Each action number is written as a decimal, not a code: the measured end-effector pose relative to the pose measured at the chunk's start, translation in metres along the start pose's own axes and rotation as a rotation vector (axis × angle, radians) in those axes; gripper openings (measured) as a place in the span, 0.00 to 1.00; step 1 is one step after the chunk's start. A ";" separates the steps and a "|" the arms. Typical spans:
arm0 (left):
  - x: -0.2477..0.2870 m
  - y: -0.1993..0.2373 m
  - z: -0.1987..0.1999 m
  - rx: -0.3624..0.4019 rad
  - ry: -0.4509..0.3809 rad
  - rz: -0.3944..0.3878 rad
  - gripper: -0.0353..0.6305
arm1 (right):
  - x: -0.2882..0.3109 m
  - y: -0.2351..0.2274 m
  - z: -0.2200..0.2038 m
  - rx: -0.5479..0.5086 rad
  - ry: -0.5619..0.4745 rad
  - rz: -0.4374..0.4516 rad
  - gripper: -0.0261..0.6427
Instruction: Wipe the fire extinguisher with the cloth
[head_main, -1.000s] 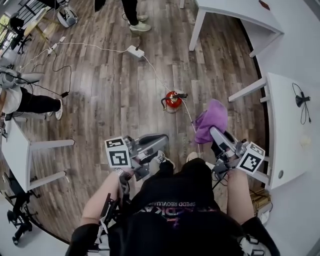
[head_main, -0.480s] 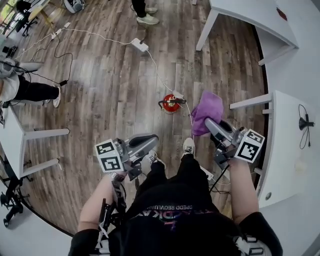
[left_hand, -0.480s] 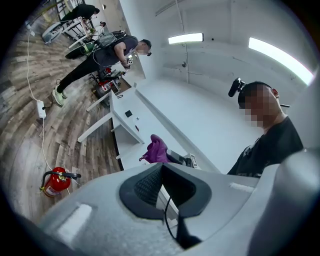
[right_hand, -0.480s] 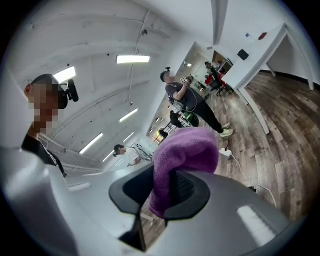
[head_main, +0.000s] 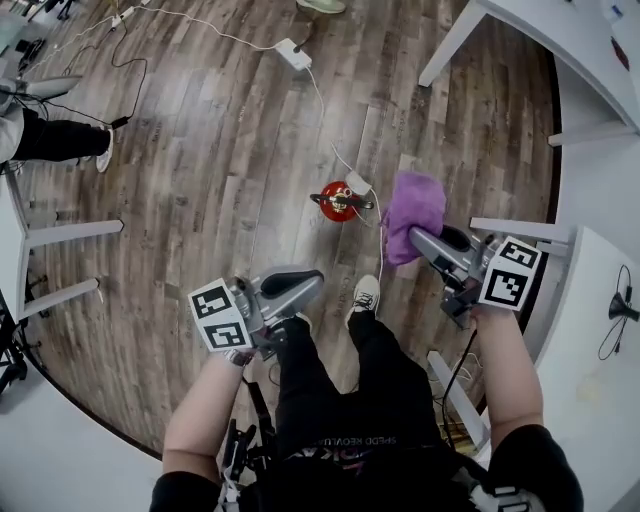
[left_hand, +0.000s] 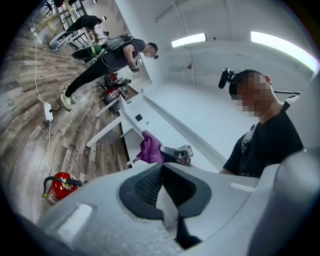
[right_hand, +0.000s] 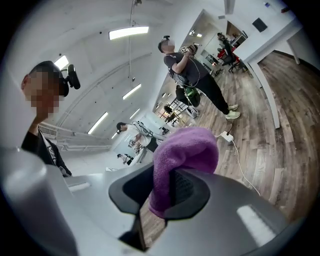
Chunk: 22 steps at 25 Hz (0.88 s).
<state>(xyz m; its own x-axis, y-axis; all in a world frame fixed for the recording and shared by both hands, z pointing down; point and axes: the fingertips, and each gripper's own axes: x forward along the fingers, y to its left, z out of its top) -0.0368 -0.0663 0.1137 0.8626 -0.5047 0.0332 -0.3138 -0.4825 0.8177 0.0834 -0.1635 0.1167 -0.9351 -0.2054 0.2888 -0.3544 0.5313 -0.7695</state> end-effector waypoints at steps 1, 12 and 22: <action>0.003 0.011 -0.005 0.015 0.006 0.008 0.05 | 0.006 -0.012 -0.004 -0.007 0.017 0.003 0.14; 0.019 0.132 -0.081 0.187 0.099 -0.082 0.05 | 0.086 -0.138 -0.069 -0.175 0.280 0.072 0.14; 0.013 0.241 -0.198 0.331 0.124 -0.213 0.05 | 0.166 -0.260 -0.133 -0.401 0.477 0.117 0.14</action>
<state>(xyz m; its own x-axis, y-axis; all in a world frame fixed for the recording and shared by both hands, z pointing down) -0.0227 -0.0476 0.4248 0.9572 -0.2879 -0.0312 -0.2160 -0.7816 0.5852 0.0196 -0.2261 0.4407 -0.8341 0.2122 0.5091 -0.1375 0.8140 -0.5644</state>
